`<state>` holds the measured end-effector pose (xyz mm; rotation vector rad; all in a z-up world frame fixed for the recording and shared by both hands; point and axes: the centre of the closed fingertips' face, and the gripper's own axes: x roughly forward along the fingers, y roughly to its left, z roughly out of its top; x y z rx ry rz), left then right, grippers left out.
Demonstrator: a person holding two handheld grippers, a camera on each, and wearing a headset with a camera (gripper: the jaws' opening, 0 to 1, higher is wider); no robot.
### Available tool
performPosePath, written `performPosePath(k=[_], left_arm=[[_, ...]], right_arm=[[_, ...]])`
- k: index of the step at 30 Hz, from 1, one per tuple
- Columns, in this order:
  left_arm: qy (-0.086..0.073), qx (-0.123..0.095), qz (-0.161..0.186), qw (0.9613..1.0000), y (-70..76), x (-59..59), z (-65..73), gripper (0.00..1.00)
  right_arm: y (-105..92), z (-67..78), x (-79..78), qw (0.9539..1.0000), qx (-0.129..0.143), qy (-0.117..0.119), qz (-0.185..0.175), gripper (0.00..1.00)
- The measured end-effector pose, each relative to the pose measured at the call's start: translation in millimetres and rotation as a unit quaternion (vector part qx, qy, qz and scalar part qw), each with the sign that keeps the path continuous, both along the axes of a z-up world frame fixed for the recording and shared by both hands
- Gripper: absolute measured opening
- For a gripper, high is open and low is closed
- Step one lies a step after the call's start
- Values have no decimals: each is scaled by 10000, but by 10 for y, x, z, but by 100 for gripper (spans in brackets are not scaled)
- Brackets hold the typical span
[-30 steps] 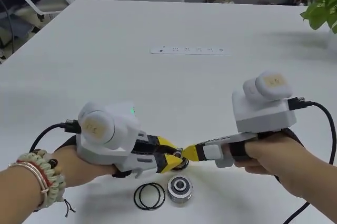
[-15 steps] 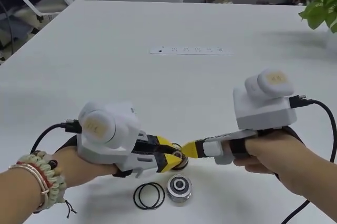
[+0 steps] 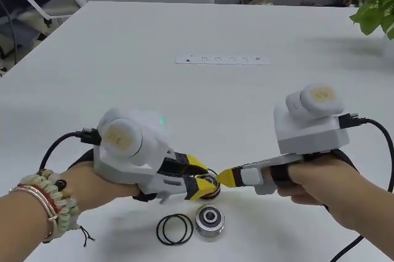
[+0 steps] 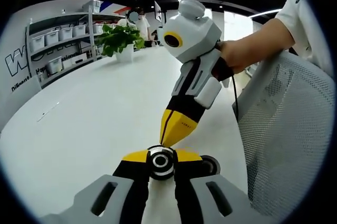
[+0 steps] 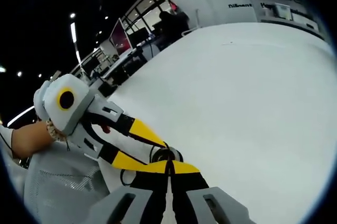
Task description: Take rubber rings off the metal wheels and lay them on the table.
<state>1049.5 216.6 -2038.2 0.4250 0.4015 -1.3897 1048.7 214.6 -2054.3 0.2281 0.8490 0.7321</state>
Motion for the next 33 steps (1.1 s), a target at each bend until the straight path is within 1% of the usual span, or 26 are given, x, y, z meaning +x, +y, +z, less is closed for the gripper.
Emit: performPosePath(k=[3,5,6,7,8,9,12,14,17,19,22,25,29,33], left_arm=[[-89,-117,-38,9999,-19,-6,140,16],[-72,-205,-68,9997,-28,-26,230,20],[-71,-206,-86,9997,-27,-36,254,23],[-103,-180,-107,9997,-23,-44,267,25],[-184,-114,-139,9997,-10,-47,277,27],[-376,24,-234,9990,17,-43,284,29],[-417,138,-358,9984,59,-93,332,36],[-450,166,-396,9981,105,-114,401,42],[-396,152,-377,9984,176,-137,480,50],[-377,138,-340,9986,231,-152,533,54],[-395,116,-287,9987,304,-171,607,59],[-396,15,-196,9990,413,-206,719,64],[-430,-58,-67,9990,556,-244,827,65],[-478,-74,91,9988,718,-283,892,67]], right_arm=[[-24,7,7,10000,28,1,-27,0],[-25,6,6,10000,42,8,-32,0],[-19,6,1,10000,52,16,-31,0],[-18,5,-2,10000,65,27,-29,0],[-13,6,-2,10000,83,37,-22,0],[-14,8,-1,10000,83,32,-20,0],[-5,36,11,9999,130,7,-18,0],[1,47,15,9999,160,-3,-16,0],[17,60,14,9998,208,-16,10,0],[29,63,9,9997,231,-11,30,0],[57,77,-1,9996,263,-22,86,0],[83,101,-8,9995,295,-51,121,0],[118,136,-18,9992,355,-68,158,0],[160,145,-39,9989,406,-66,214,0]])
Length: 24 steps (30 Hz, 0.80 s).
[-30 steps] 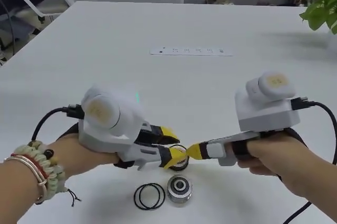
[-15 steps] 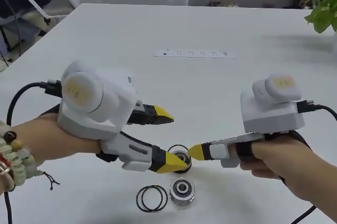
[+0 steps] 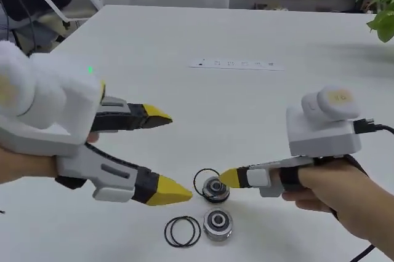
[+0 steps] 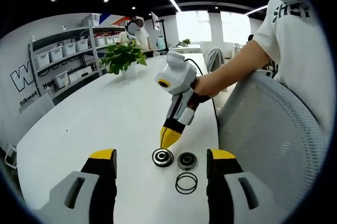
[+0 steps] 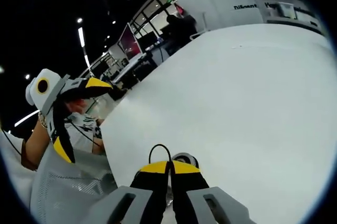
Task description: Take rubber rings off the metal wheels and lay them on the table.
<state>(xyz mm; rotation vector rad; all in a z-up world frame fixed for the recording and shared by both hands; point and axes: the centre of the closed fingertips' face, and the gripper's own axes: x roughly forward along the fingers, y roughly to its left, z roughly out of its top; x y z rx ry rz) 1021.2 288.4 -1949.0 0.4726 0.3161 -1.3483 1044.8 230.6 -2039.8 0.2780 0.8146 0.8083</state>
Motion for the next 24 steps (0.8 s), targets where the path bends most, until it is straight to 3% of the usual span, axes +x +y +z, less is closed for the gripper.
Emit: performPosePath(k=[6,10,18,24], left_arm=[[-12,55,158,9999,225,-128,3,73],[81,33,330,9994,337,-198,-27,76],[269,258,682,9970,612,-335,-258,78],[423,272,837,9952,699,-407,-368,79]], right_arm=[[88,47,-33,9999,71,-17,134,0],[178,67,-80,9995,83,-25,295,0],[296,30,-178,9982,-49,-55,590,0],[380,-25,-259,9965,-166,-25,813,0]])
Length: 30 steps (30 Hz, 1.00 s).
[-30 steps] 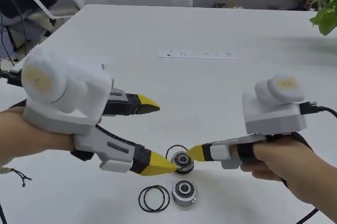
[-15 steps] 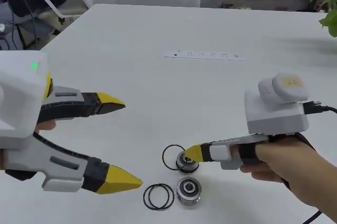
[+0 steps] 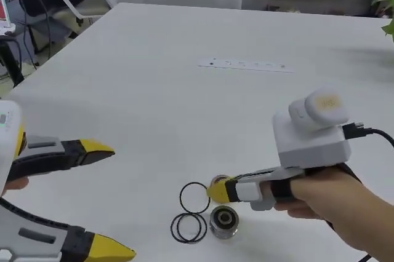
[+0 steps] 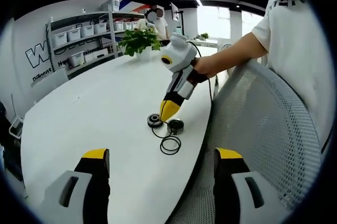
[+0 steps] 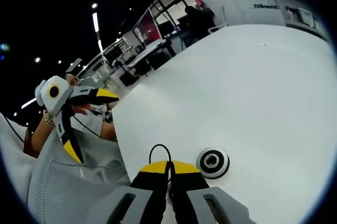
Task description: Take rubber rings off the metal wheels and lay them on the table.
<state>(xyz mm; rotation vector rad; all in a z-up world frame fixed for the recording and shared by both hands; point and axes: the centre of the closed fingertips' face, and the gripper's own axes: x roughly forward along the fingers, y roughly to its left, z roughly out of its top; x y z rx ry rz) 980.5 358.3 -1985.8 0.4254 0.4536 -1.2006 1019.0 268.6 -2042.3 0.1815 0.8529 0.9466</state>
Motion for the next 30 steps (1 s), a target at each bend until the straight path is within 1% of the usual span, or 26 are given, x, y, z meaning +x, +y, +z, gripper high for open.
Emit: performPosePath(k=[6,9,11,14,16,19,22,24,26,30], left_arm=[[152,-101,159,9997,19,-24,-72,80],[252,-226,174,9993,-17,-59,-83,80],[293,-260,195,9990,-32,-66,-96,80],[348,-215,199,9990,-26,-73,-136,79],[366,-162,240,9989,-3,-55,-163,78],[397,-195,320,9985,4,-34,-167,78],[460,-225,331,9981,-7,-50,-175,77],[467,-214,325,9982,-7,-56,-180,76],[448,-216,365,9981,4,-39,-179,76],[482,-277,422,9976,9,-28,-173,75]], right_arm=[[53,-37,-65,9998,-105,-1,171,0],[78,-63,-98,9994,-201,-30,275,0],[93,-76,-117,9991,-249,-56,341,0],[114,-101,-147,9983,-353,-97,447,0],[120,-118,-158,9978,-421,-136,498,0],[121,-148,-160,9973,-501,-163,516,0],[125,-175,-171,9967,-568,-173,549,0],[120,-202,-173,9961,-638,-183,577,0],[126,-199,-190,9961,-618,-141,615,0],[142,-147,-185,9969,-508,-127,586,0]])
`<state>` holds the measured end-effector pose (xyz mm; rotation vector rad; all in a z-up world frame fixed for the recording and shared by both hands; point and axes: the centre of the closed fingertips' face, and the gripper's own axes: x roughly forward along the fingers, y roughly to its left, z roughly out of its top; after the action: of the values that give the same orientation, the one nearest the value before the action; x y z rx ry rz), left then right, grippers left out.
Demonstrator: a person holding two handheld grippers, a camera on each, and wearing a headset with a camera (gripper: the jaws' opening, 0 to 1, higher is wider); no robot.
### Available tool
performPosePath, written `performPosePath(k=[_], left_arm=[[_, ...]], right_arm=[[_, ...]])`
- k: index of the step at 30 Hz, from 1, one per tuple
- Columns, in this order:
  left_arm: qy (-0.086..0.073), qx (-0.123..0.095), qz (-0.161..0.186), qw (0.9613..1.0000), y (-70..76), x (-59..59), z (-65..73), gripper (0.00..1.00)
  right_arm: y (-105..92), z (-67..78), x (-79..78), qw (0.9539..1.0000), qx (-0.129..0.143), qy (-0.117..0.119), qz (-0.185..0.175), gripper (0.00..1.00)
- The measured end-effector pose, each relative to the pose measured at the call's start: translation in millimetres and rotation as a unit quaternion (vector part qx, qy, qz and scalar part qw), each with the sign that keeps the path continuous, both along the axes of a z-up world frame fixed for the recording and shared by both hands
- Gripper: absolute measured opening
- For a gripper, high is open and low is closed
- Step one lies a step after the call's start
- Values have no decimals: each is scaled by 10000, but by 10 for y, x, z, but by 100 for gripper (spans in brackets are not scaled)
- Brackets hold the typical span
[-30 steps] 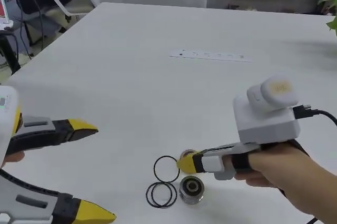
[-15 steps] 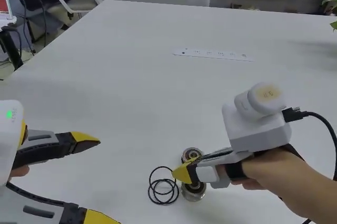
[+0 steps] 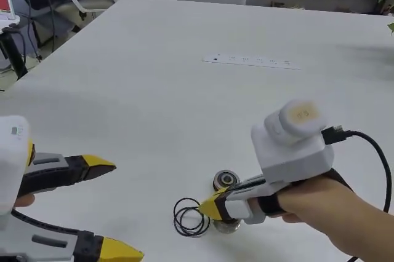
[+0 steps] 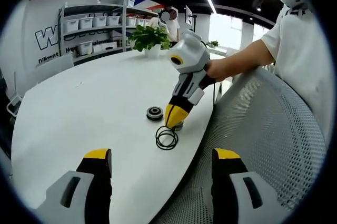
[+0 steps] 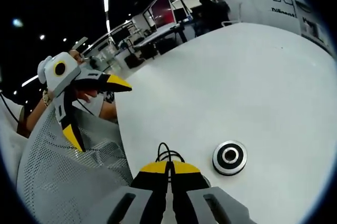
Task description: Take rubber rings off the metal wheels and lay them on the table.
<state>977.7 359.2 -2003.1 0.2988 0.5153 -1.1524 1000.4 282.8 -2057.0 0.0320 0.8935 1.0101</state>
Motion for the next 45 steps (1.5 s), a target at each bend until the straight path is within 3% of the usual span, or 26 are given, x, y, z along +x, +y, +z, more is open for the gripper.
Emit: performPosePath(k=[9,20,25,45], left_arm=[[3,-1,31,10000,8,4,-2,75],[23,46,38,10000,19,14,-24,75],[25,62,31,10000,21,13,-29,75],[45,99,17,9999,17,-2,-40,75]], right_arm=[[30,53,-34,9998,159,116,4,0],[-26,-66,-57,9997,-123,203,5,0],[-42,-100,-48,9996,-282,53,54,0],[-99,-43,56,9992,-327,-229,-27,3]])
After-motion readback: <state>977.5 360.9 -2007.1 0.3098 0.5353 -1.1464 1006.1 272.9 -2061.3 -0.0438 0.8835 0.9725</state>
